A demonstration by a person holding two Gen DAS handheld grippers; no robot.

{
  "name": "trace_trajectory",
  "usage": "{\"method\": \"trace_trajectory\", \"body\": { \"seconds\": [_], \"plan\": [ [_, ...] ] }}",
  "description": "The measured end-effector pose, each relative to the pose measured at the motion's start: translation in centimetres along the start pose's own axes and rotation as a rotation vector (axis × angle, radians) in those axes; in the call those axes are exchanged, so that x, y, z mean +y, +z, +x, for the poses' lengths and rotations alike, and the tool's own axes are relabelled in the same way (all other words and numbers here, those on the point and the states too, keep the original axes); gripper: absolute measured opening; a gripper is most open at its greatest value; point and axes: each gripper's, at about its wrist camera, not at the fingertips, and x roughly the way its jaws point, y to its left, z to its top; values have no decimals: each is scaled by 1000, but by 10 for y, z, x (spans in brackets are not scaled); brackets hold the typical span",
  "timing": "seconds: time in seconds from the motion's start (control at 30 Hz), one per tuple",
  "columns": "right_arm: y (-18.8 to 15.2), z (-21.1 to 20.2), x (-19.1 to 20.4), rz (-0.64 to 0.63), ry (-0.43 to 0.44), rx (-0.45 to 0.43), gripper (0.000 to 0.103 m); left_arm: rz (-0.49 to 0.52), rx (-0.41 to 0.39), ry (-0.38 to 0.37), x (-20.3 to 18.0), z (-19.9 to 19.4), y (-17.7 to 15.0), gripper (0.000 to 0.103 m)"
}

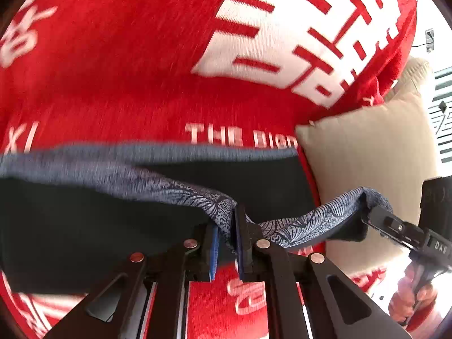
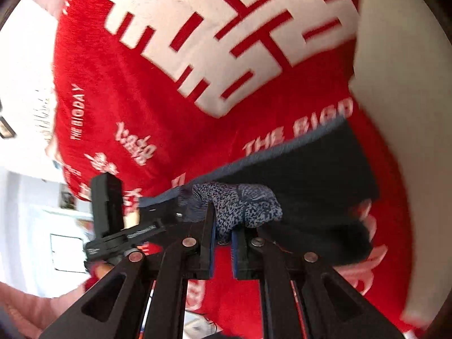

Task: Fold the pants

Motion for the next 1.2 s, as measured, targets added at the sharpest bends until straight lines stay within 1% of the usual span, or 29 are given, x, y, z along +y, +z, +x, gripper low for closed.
{"method": "trace_trajectory", "body": {
  "seconds": [0.03,0.13,0.2,0.23,0.27,0.3,0.33,0.4,0.43,0.5,0.53,0.57,0.63,0.7,0.73,0.77,0.8,0.83,0.87,0.9,0.97,1.0,1.03,1.07,1.1,1.13,1.2],
  "plan": [
    [17,8,-5,-12,-32,19,9,8,-2,13,-1,6,8,11],
    [40,29,-26,-24,-103,54,9,35,2,70,-4,21,24,12],
    [51,50,-44,-23,-150,83,9,59,8,111,-7,32,26,18],
    [58,61,-54,-12,-178,99,10,75,1,147,-8,34,25,30],
    [62,71,-62,-2,-199,113,10,87,-6,178,-8,34,24,49],
    [66,79,-70,8,-220,124,10,101,-17,209,-8,30,22,56],
    [68,84,-75,12,-234,131,10,112,-29,223,-7,25,20,64],
    [71,93,-84,-3,-329,147,12,124,-27,235,-3,17,16,64],
    [72,94,-87,-10,-362,150,15,128,-27,259,0,13,14,64],
    [74,89,-91,-7,-437,146,37,134,-22,308,8,8,8,64],
    [74,82,-89,-4,-463,135,54,133,-17,326,12,7,5,64],
    [73,75,-84,-6,-448,120,59,121,-7,350,18,6,0,64],
    [66,59,-68,-37,-421,79,63,115,10,391,28,7,-8,64],
    [50,42,-51,-99,-401,39,63,99,25,436,38,11,-17,64],
    [43,38,-48,-112,-401,32,63,89,28,456,40,13,-19,64],
    [32,37,-47,-117,-418,42,60,76,27,470,45,12,-22,64],
    [27,40,-47,-121,-435,51,55,60,23,475,49,13,-23,64],
    [22,43,-49,-130,-456,62,40,47,16,483,52,13,-24,64],
    [20,52,-51,-146,-481,83,32,40,12,493,55,13,-24,64],
    [21,61,-52,-145,-488,94,31,27,14,507,57,15,-24,64],
    [28,78,-51,-148,-484,90,31,18,13,525,60,18,-22,64],
    [32,91,-52,-180,-509,98,31,12,12,536,61,18,-22,64],
    [31,98,-53,-208,-542,108,30,8,8,541,61,18,-19,64],
    [32,110,-60,-242,-620,128,27,4,0,545,62,14,-17,64],
    [29,116,-71,-251,-663,152,27,0,-14,554,65,10,-15,64],
    [25,110,-75,-260,-629,116,26,-6,-30,567,69,4,-11,64],
    [19,106,-74,-285,-669,125,26,-20,-55,598,81,-5,-3,64]
  ]
}}
